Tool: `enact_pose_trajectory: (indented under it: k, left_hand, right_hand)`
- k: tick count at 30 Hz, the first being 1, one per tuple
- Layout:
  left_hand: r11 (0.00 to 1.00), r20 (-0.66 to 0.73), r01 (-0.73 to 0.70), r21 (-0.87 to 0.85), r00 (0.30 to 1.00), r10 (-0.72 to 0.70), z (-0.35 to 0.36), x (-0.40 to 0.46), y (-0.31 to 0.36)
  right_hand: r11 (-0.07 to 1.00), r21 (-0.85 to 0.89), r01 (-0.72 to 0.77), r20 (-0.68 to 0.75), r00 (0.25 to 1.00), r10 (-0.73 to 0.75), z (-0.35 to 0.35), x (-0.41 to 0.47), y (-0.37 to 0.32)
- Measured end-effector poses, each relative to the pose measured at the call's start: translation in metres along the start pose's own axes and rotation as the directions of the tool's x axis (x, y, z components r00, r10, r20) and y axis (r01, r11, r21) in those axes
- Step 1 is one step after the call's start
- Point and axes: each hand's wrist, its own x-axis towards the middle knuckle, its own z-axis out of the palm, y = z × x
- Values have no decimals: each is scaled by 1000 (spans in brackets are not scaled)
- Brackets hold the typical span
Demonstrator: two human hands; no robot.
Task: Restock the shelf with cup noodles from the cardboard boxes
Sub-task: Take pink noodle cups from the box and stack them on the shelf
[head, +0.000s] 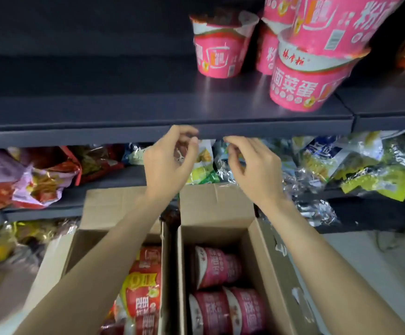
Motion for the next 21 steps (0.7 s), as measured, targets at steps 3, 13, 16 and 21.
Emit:
enact_pose_trajectory:
  k: [3,13,16,21]
  left_hand:
    - [990,98,103,101,989,-112,-7,-64,-23]
    - [649,399,196,735,649,-648,8,-203,-102]
    - [642,413,184,744,629,-659,7,-210,-123]
    - [686,433,197,700,648,-627,5,-211,-138]
  right_hand:
    - [998,56,-9,150,989,1,-1,-73,-8]
    - [938,-218,-269,955,138,261,72,-265,4]
    - [743,-398,-538,904,-91,419,107,-288,3]
    - [527,-538,-658,828,-294,478,151,-316,1]
